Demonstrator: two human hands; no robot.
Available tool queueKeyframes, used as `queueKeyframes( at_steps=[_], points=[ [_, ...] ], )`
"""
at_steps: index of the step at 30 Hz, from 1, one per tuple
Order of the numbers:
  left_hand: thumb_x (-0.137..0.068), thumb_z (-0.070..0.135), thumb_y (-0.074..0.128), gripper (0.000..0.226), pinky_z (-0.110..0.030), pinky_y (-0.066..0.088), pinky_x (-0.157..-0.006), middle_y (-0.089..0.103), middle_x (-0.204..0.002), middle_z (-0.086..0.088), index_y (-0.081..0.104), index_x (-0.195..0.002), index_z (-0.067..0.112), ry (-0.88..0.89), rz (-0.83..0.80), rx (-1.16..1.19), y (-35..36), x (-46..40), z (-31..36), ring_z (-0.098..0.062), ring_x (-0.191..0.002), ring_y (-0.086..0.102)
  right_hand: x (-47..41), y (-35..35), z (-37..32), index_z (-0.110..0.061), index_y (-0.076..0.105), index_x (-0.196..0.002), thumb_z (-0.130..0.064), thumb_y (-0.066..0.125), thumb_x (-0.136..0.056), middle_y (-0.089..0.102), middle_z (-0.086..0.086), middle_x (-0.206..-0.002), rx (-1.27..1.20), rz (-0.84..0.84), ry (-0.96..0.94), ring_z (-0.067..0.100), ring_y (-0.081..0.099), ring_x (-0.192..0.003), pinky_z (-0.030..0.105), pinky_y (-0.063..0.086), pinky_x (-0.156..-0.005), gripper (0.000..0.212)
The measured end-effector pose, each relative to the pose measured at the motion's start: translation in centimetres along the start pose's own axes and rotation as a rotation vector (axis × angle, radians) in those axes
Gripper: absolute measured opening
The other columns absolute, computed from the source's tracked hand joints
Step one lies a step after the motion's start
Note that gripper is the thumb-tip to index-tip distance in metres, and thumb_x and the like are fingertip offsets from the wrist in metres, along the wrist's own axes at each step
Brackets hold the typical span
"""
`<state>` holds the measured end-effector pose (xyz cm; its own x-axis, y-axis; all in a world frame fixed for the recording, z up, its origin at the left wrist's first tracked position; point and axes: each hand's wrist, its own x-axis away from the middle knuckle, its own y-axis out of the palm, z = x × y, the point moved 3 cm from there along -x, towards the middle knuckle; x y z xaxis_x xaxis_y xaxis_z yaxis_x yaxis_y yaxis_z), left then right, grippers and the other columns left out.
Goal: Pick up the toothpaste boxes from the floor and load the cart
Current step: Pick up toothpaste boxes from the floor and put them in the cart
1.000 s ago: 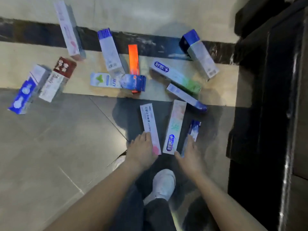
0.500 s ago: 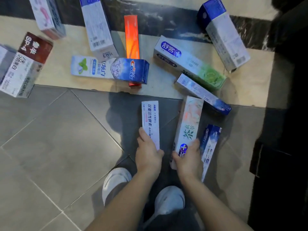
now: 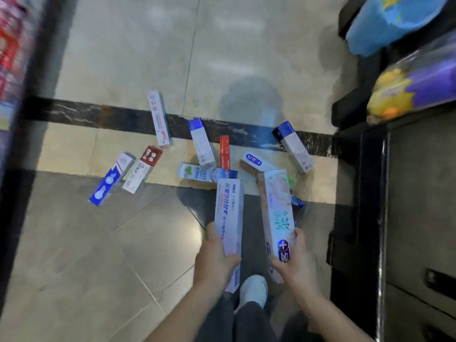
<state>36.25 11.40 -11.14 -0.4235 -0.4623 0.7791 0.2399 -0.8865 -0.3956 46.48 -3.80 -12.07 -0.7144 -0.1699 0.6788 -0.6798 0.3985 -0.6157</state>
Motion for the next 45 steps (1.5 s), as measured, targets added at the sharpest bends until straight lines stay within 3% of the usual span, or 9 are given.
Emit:
queueKeyframes(
  at_steps=[4, 11, 14, 18, 21, 27, 33, 38, 45],
  points=[
    [-0.077, 0.016, 0.068, 0.053, -0.026, 0.043, -0.075, 0.049, -0.118, 0.007, 0.028, -0.109, 0.031, 0.059, 0.025, 0.009, -7.0, 8.1, 5.2, -0.017, -0.098, 0.055, 6.5, -6.0, -6.0, -0.031, 0.032, -0.104, -0.015, 0.076, -0.066, 0.061, 0.003, -0.104, -0.01, 0.048, -0.067, 0.022, 0.061, -0.088, 0.044, 0.053, -0.072, 0.061],
    [-0.072, 0.019, 0.073, 0.05, -0.031, 0.046, -0.076, 0.059, -0.11, -0.007, 0.039, -0.108, 0.017, 0.124, 0.157, 0.02, -16.1, 23.0, 10.3, -0.029, -0.098, 0.06, 20.3, -16.4, -13.5, -0.023, 0.033, -0.128, -0.037, 0.07, -0.071, 0.064, 0.0, -0.107, 0.196, 0.165, -0.15, 0.029, 0.064, -0.092, 0.035, 0.048, -0.07, 0.069],
    [-0.066, 0.024, 0.074, 0.051, -0.035, 0.05, -0.078, 0.061, -0.096, -0.002, 0.04, -0.104, 0.019, 0.171, 0.211, 0.048, -17.5, 28.9, 10.0, -0.028, -0.091, 0.062, 26.0, -18.9, -14.5, -0.021, 0.038, -0.124, -0.037, 0.068, -0.072, 0.066, 0.0, -0.107, 0.207, 0.185, -0.185, 0.026, 0.064, -0.094, 0.035, 0.049, -0.074, 0.062],
    [-0.069, 0.013, 0.073, 0.056, -0.025, 0.043, -0.066, 0.062, -0.105, 0.001, 0.038, -0.112, 0.023, 0.195, 0.28, 0.16, -17.1, 35.8, 7.4, -0.019, -0.085, 0.06, 32.7, -19.9, -13.2, -0.029, 0.036, -0.106, -0.043, 0.068, -0.071, 0.065, -0.006, -0.103, 0.246, 0.167, -0.302, 0.021, 0.064, -0.091, 0.032, 0.047, -0.07, 0.049],
    [-0.071, 0.012, 0.074, 0.057, -0.02, 0.042, -0.063, 0.062, -0.107, 0.006, 0.042, -0.117, 0.023, 0.205, 0.335, 0.257, -15.8, 40.8, 4.7, -0.013, -0.086, 0.061, 37.3, -19.4, -11.8, -0.031, 0.036, -0.107, -0.044, 0.073, -0.069, 0.064, -0.011, -0.104, 0.238, 0.103, -0.397, 0.014, 0.065, -0.089, 0.033, 0.053, -0.07, 0.054],
    [-0.065, 0.014, 0.074, 0.056, -0.03, 0.051, -0.084, 0.066, -0.108, 0.006, 0.048, -0.114, 0.02, 0.158, 0.474, 0.407, -12.8, 50.0, -2.1, -0.012, -0.09, 0.064, 46.3, -16.6, -9.5, -0.027, 0.038, -0.121, -0.043, 0.073, -0.072, 0.064, -0.005, -0.112, 0.309, 0.031, -0.637, 0.018, 0.063, -0.096, 0.034, 0.051, -0.075, 0.062],
    [-0.073, 0.011, 0.071, 0.051, -0.015, 0.038, -0.06, 0.057, -0.105, 0.007, 0.041, -0.113, 0.021, 0.105, 0.667, 0.532, -12.8, 60.7, -10.5, -0.012, -0.091, 0.055, 56.0, -11.0, -8.6, -0.025, 0.038, -0.121, -0.049, 0.072, -0.07, 0.065, -0.001, -0.111, 0.462, -0.139, -0.845, 0.023, 0.064, -0.097, 0.034, 0.051, -0.077, 0.066],
    [-0.062, 0.013, 0.071, 0.052, -0.03, 0.05, -0.082, 0.062, -0.108, 0.002, 0.049, -0.109, 0.016, 0.001, 0.894, 0.665, -13.6, 69.4, -21.4, -0.019, -0.099, 0.061, 66.3, -3.7, -7.4, -0.022, 0.04, -0.119, -0.049, 0.073, -0.07, 0.065, 0.001, -0.112, 0.641, -0.271, -1.047, 0.024, 0.063, -0.1, 0.032, 0.047, -0.073, 0.064],
    [-0.071, 0.021, 0.073, 0.055, -0.028, 0.048, -0.081, 0.062, -0.111, 0.0, 0.046, -0.119, 0.015, -0.179, 1.095, 0.773, -11.2, 81.9, -37.4, -0.021, -0.102, 0.06, 81.8, 7.4, -2.2, -0.019, 0.04, -0.117, -0.042, 0.069, -0.073, 0.065, 0.003, -0.11, 0.794, -0.391, -1.267, 0.027, 0.063, -0.098, 0.031, 0.046, -0.073, 0.058]
  ],
)
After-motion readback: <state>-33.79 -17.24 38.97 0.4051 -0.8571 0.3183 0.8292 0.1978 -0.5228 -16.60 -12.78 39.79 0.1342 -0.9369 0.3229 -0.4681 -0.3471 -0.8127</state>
